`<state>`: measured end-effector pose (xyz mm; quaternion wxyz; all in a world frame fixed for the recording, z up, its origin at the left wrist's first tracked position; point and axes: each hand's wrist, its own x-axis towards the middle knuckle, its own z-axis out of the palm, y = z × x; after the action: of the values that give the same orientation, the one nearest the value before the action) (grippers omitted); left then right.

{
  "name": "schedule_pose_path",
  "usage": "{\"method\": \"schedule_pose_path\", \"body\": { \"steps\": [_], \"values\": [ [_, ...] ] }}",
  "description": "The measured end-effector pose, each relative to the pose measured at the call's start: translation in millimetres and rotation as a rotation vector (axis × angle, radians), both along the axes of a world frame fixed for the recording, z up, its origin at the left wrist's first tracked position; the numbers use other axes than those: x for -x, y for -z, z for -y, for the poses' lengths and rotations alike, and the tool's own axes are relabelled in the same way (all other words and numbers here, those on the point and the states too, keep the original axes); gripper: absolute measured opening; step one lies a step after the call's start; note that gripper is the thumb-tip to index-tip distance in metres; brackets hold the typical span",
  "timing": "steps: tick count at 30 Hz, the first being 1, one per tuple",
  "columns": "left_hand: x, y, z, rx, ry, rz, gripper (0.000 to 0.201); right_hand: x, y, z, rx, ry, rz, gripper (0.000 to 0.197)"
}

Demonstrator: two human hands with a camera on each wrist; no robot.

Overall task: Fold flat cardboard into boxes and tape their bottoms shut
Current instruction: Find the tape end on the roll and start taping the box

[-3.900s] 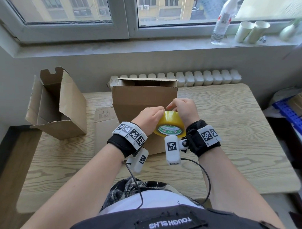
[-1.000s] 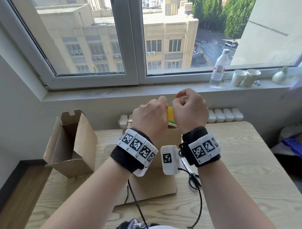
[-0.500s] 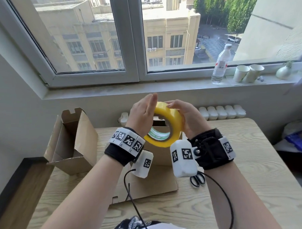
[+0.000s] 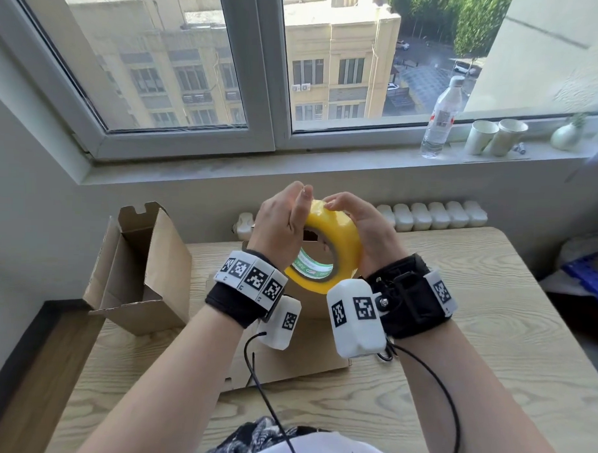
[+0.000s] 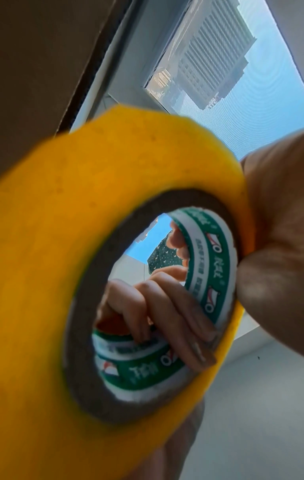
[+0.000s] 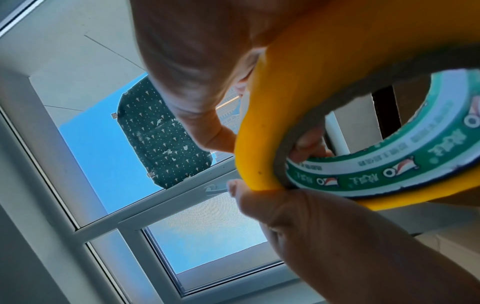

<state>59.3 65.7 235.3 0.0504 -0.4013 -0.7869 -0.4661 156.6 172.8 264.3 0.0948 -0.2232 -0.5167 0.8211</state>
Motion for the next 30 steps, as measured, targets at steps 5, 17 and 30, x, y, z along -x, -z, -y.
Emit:
{"method": "schedule_pose_path", "body": {
  "steps": [5,17,30],
  "values": [
    [0.1,2.0,-0.3,0.009,-0.003,0.0,0.066,-3.0,1.5,0.6,0.037,-0.051,-0.018,0.012],
    [4.4,3.4,1.4,0.014,0.017,-0.006,0.065,-5.1,3.2,2.8,0.163,-0.104,-0.041,0.014],
    [1.4,11.2,1.9,-0.004,0.024,0.043,0.067,-1.7,8.7,6.2,0.079,-0.034,-0.009,0.009]
  ]
}}
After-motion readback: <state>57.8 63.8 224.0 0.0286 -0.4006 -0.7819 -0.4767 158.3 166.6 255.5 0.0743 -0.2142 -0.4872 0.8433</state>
